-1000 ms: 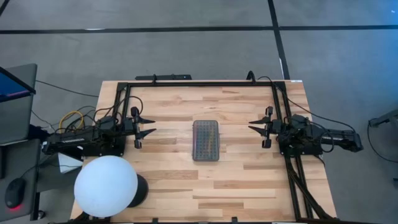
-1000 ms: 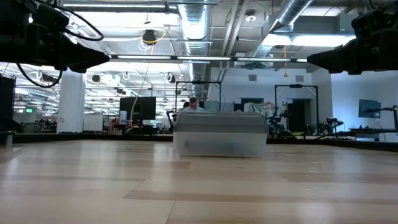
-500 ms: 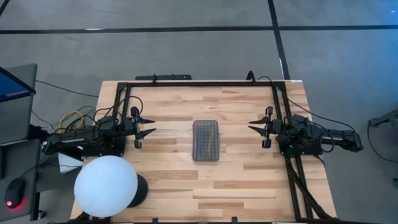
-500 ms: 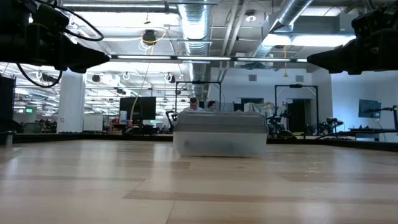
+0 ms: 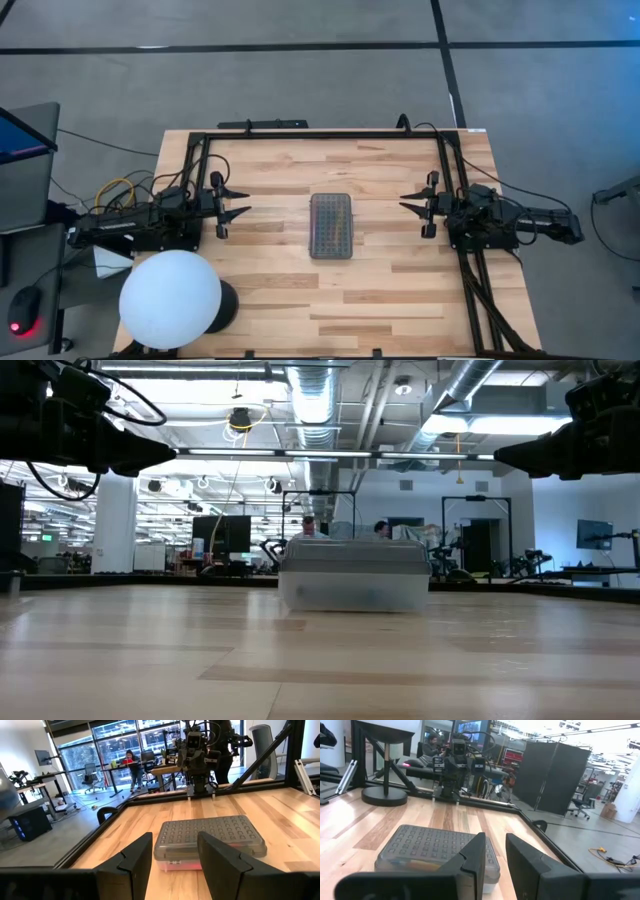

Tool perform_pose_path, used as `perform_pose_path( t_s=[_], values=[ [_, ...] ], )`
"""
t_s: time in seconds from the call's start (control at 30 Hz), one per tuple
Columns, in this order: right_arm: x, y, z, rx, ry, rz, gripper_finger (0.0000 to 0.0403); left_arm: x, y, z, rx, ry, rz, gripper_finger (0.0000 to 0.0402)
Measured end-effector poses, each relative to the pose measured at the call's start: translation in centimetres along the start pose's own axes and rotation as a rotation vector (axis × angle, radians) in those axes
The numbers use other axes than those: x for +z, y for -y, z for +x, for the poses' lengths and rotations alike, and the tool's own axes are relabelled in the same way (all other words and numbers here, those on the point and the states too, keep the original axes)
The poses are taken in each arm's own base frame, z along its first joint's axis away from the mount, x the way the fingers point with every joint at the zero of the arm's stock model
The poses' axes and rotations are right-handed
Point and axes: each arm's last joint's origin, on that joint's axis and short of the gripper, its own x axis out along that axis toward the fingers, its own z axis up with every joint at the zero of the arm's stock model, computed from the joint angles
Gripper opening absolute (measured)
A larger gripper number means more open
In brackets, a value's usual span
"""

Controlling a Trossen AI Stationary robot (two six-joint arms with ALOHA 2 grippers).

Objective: Pick & place school supplies into a supply box
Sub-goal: Return to Home Position

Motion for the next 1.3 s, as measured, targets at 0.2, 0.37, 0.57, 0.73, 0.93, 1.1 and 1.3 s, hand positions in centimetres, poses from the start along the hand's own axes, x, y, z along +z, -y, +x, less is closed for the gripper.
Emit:
perform_pose_path(
  t_s=[0.2, 0.37, 0.57, 0.73, 0.93, 1.1, 1.3],
  values=[
    [0.0, 0.0, 0.0, 0.0, 0.0, 0.0, 0.0071, 0.0, 0.0, 0.0, 0.0, 0.0, -0.004, 0.0153],
    [0.0, 0.0, 0.0, 0.0, 0.0, 0.0, 0.0071, 0.0, 0.0, 0.0, -0.001, 0.0, -0.004, 0.0153],
    [0.0, 0.0, 0.0, 0.0, 0.0, 0.0, 0.0071, 0.0, 0.0, 0.0, -0.001, 0.0, -0.006, 0.0153],
    [0.0, 0.0, 0.0, 0.0, 0.0, 0.0, 0.0071, 0.01, 0.0, 0.0, -0.001, 0.0, -0.011, 0.0153],
    [0.0, 0.0, 0.0, 0.0, 0.0, 0.0, 0.0071, 0.01, 0.0, 0.0, -0.001, 0.0, -0.005, 0.0153],
    [0.0, 0.0, 0.0, 0.0, 0.0, 0.0, 0.0071, 0.01, 0.0, 0.0, -0.001, 0.0, -0.014, 0.0153],
    [-0.01, 0.0, 0.0, 0.0, 0.0, 0.0, 0.0071, 0.01, 0.0, 0.0, -0.001, 0.0, -0.007, 0.0153]
  ],
)
